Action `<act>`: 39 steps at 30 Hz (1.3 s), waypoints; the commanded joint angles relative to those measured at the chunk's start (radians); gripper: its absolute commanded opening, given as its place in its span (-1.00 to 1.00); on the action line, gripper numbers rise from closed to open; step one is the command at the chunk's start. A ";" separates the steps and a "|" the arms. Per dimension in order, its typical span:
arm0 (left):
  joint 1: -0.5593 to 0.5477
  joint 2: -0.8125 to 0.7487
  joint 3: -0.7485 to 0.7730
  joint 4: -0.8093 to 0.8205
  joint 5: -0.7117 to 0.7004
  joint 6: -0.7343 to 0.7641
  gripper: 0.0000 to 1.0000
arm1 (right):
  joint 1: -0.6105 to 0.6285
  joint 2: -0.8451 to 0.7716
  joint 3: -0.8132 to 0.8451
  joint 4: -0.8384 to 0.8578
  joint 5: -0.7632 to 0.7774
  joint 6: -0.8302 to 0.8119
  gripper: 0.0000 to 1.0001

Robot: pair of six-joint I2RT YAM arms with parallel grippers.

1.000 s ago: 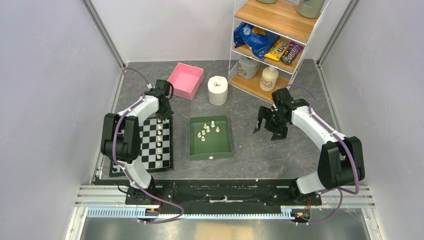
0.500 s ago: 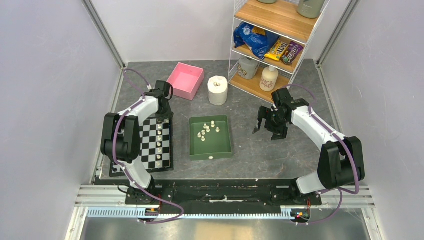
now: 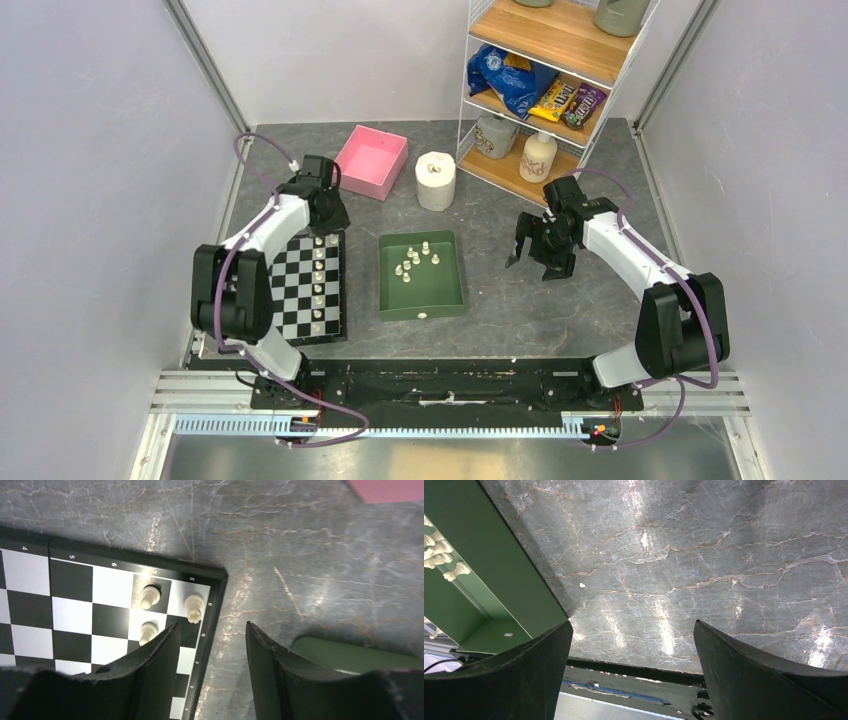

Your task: Set up the chess pieces on the board

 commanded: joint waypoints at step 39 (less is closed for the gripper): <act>-0.457 0.024 0.115 0.048 0.115 -0.069 0.06 | -0.004 -0.031 0.005 0.010 -0.002 -0.006 0.98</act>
